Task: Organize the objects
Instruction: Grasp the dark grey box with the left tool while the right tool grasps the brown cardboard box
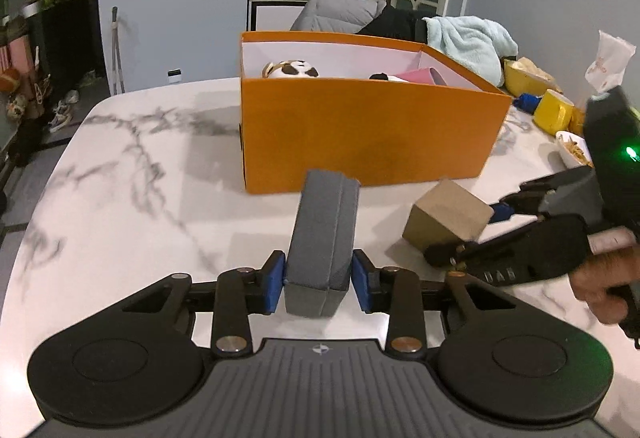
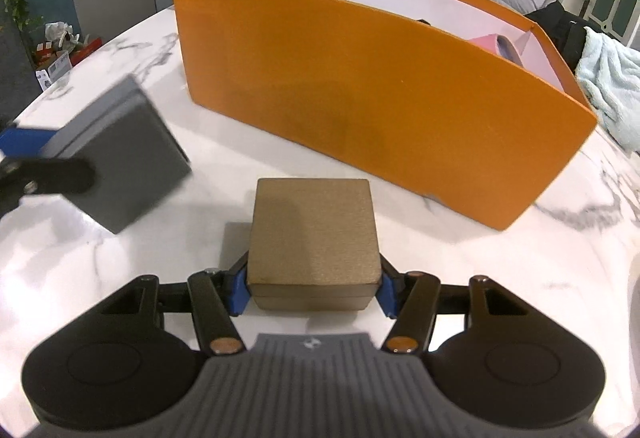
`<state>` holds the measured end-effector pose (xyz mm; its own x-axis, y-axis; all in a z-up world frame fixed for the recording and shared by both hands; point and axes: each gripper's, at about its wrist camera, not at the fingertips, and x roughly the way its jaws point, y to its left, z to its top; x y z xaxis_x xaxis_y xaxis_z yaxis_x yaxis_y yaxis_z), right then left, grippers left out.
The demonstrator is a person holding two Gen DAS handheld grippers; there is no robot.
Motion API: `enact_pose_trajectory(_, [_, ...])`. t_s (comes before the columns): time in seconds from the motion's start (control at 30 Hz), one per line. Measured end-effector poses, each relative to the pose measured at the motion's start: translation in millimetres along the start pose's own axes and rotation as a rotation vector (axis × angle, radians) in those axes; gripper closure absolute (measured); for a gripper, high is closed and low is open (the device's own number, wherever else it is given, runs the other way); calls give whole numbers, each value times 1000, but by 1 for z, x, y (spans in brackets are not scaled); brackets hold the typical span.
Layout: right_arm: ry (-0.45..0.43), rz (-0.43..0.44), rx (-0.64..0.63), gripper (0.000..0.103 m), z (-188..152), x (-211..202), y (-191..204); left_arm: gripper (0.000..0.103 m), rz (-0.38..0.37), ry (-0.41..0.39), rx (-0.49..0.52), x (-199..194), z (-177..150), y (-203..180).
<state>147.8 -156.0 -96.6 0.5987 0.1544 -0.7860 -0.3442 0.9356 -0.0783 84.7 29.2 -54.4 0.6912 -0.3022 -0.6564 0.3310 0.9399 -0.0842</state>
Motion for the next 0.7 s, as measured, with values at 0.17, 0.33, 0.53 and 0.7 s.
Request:
enact_pose_trajectory(0.17, [3,-5,-4,42,-4,-4,1,62,3,-17,3,-9,-9,-7])
enact_pose_trajectory(0.33, [4,-5,-6,42,-2,-4,2,57,23,-41,10,-10,-9,-11])
enact_pose_trajectory(0.53, [-2,3,7,42,-4,-2,0,36,36,-56,36,1,-18,-17])
enact_pose_trajectory(0.7, [-9,13,27,41,-4,0,-3,38,41,-63,40,15,-27,-19])
